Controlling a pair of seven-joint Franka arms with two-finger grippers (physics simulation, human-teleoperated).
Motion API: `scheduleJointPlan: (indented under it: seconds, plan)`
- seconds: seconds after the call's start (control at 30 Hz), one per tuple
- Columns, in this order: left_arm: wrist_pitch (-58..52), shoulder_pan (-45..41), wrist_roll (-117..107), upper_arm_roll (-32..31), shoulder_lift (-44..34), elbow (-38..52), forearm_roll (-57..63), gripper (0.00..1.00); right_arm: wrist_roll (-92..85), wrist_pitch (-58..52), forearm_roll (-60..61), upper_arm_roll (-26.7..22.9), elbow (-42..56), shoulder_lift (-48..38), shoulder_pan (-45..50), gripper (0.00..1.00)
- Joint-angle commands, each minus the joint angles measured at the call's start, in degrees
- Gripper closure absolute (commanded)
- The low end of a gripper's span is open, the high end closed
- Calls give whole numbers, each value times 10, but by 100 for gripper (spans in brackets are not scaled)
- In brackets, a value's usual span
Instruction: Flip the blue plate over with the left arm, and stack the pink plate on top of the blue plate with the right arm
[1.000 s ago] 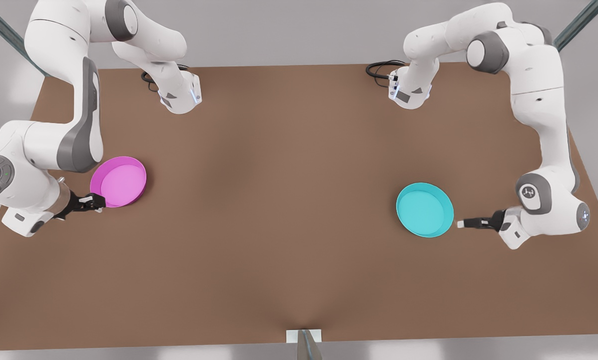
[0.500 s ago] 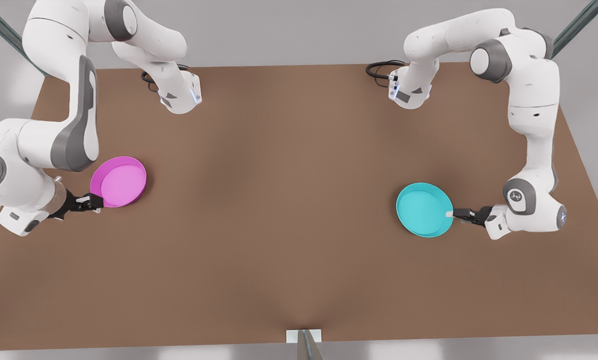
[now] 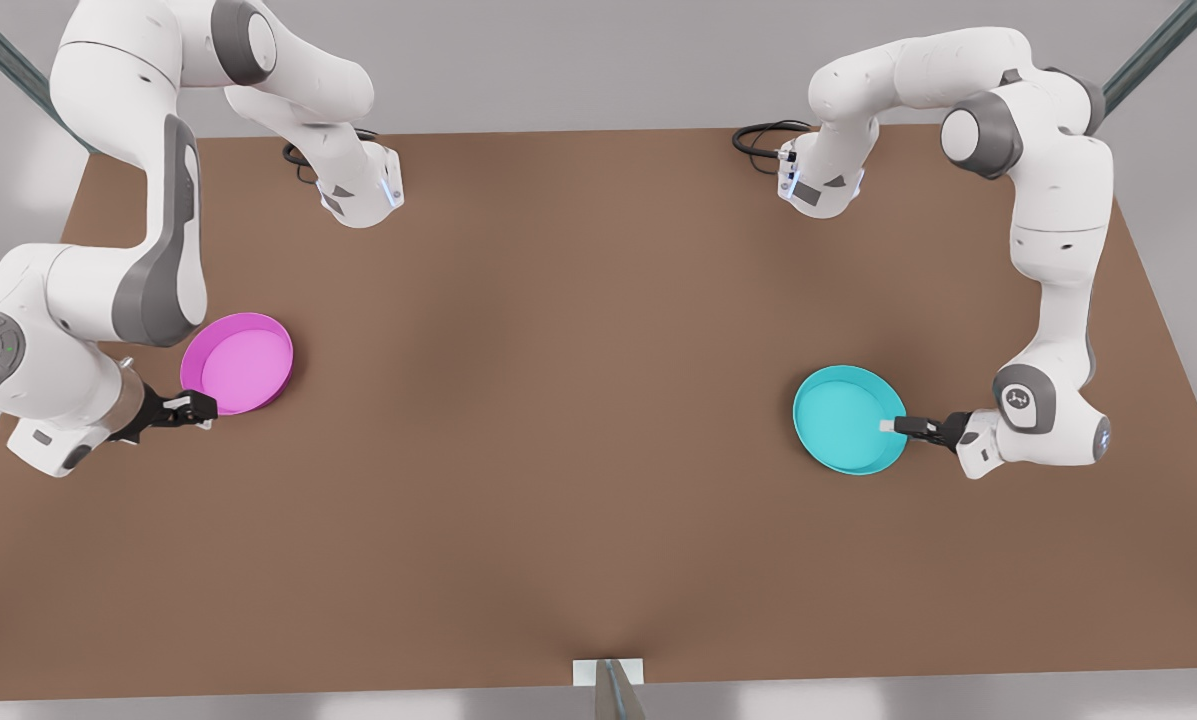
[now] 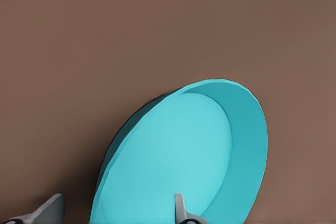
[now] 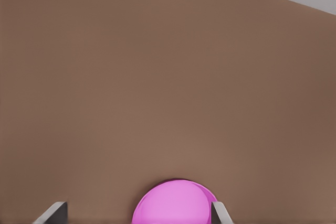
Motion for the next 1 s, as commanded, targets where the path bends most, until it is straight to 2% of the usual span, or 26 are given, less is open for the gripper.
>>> scheduleJointPlan:
  seconds: [0.0, 0.07, 0.13, 0.17, 0.4, 0.47, 0.63, 0.97]
  plan:
    - [0, 0, 0, 0, 0, 0, -1, 9, 0, 0, 0, 0, 0, 0, 0, 0]
    - [0, 0, 0, 0, 1, 0, -1, 27, -1, -1, 3, 0, 2, -1, -1, 0]
    - [0, 0, 0, 0, 2, 0, -1, 39, 4, -1, 4, 1, 3, -1, 0, 0]
    - [0, 0, 0, 0, 6, 0, -1, 41, 30, -1, 4, 1, 3, -1, 0, 0]
    - [-3, 0, 0, 0, 7, 2, 0, 43, 29, -1, 14, 0, 1, -1, 0, 0]
    - [-3, 0, 0, 0, 8, 2, -1, 48, 30, -1, 14, 1, 1, -1, 1, 0]
    - [0, 0, 1, 0, 10, 2, 0, 52, 30, -1, 15, 1, 2, -2, 1, 0]
    - [-1, 0, 3, 0, 17, 6, 0, 56, 30, -1, 15, 1, 1, -1, 1, 0]
